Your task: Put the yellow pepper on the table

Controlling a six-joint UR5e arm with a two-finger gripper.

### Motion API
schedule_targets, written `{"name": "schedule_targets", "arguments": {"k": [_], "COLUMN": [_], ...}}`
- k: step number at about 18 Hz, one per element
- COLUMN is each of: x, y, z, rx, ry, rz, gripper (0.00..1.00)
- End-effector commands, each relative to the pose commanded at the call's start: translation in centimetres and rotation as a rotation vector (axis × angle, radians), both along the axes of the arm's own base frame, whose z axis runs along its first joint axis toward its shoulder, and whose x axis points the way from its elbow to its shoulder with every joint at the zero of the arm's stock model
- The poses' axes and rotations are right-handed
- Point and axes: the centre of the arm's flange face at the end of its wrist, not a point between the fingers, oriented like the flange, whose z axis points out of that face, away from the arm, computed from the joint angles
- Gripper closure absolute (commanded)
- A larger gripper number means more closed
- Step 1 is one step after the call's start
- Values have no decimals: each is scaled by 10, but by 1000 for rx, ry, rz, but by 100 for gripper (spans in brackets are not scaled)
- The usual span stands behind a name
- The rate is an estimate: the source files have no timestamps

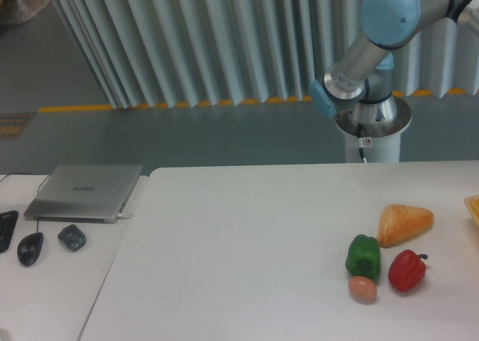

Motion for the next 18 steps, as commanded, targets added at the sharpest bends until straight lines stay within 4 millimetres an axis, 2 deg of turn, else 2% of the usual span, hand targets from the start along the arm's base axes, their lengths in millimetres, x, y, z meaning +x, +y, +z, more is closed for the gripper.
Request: {"name": "schedule_targets", "arguments": {"k": [8, 10, 11, 12, 18], "x": [1, 2, 4, 4, 5], "y": [3, 4, 4, 4, 1], "z": [-6, -8, -8, -7, 5], "rx": [-5, -6, -6, -6, 8], "ry": [-8, -11, -13, -13, -4], "rz": [-2, -2, -2, -1, -13], "gripper": [1, 12, 24, 32, 35]}}
